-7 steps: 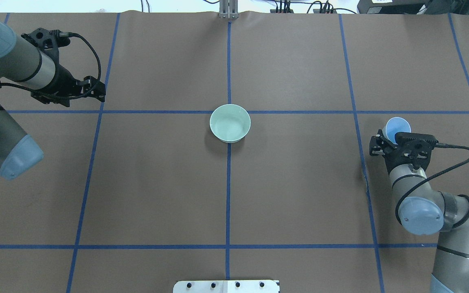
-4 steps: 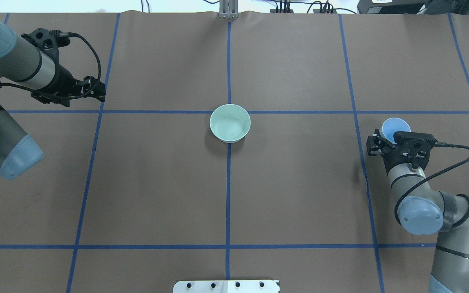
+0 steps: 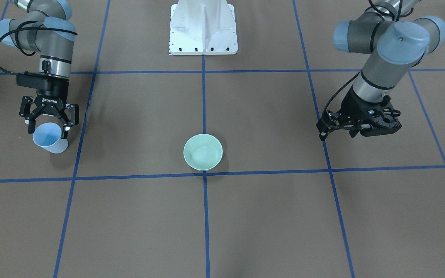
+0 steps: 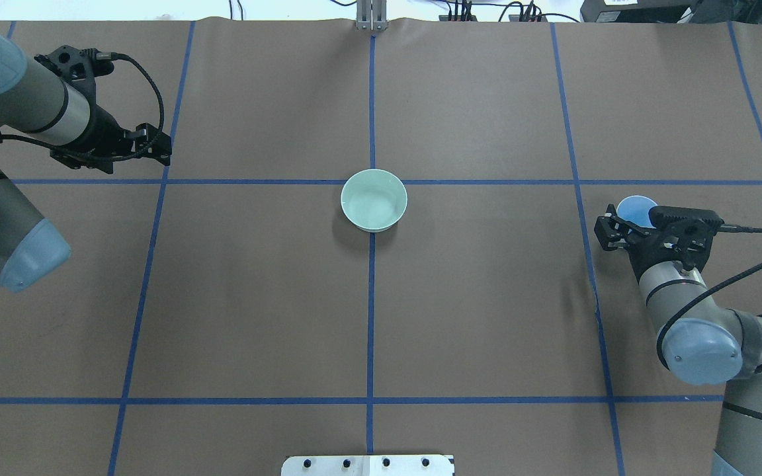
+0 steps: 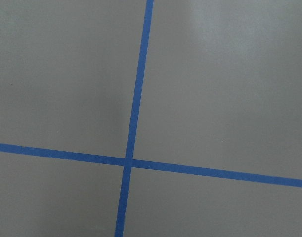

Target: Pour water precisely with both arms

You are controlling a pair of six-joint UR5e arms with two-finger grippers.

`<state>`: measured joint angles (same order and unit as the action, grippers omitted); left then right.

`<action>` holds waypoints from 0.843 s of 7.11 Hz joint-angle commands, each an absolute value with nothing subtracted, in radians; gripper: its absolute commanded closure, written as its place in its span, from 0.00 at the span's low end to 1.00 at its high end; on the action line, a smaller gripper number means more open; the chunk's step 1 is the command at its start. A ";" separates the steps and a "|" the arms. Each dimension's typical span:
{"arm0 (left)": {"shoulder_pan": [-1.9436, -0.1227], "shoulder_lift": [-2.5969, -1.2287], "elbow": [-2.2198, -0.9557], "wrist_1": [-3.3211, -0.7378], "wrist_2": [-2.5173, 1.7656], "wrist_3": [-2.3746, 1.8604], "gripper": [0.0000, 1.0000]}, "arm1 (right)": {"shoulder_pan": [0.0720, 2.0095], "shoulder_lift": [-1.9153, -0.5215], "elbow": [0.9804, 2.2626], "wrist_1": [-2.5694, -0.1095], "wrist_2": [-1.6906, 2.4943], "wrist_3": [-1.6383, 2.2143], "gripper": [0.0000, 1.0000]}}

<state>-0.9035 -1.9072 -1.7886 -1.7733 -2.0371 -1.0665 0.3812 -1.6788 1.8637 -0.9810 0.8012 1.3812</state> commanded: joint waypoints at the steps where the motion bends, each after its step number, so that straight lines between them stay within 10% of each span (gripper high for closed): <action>1: -0.904 -1.908 -1.787 -1.773 -2.037 -1.068 0.00 | 0.382 -1.732 1.949 -0.982 0.804 1.323 0.00; 6: -0.865 -2.046 -1.741 -1.766 -2.045 -1.199 0.00 | 0.822 -1.621 1.997 -1.085 1.365 0.820 0.00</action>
